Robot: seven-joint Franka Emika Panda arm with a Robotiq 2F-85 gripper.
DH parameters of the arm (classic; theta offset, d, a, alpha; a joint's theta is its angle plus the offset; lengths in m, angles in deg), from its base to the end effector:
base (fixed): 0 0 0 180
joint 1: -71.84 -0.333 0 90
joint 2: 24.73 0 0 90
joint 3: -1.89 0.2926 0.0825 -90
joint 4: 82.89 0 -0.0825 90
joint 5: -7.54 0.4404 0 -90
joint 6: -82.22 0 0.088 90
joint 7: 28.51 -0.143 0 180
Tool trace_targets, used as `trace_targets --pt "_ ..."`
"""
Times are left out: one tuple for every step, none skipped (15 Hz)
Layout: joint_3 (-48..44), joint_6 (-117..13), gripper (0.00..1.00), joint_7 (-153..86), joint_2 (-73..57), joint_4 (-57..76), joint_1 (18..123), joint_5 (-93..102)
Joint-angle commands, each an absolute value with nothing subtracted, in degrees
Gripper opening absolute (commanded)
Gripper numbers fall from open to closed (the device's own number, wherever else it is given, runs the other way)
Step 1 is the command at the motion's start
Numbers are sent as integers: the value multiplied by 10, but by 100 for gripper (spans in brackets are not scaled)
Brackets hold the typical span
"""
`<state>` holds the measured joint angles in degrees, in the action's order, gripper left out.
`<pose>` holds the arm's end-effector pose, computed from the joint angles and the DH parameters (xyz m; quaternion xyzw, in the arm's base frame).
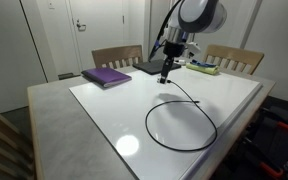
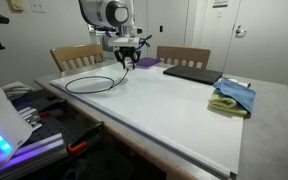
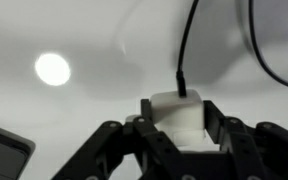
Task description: Place the charger straight across the board
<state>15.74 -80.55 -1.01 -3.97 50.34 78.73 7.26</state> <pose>0.5539 0.0796 0.0961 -0.9537 -0.2866 -0.0877 0.0256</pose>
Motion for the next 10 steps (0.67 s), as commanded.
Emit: trace_targets --pt "160 -806 54 -10 -43 506 787 76" --pt "149 -808 29 -21 -44 507 777 63" --pt "136 -810 29 -33 -45 507 768 50" --pt "122 -815 29 -49 -45 504 761 41" --pt "95 -821 29 -75 -44 501 746 19" --pt "58 -822 29 -115 -45 496 725 -11" --pt "19 -822 29 -164 -43 488 704 -41" --pt "-9 -815 29 -200 -39 478 692 -62" --pt "-39 -808 29 -239 -36 469 679 -84" --pt "-65 -803 29 -274 -35 463 670 -101"
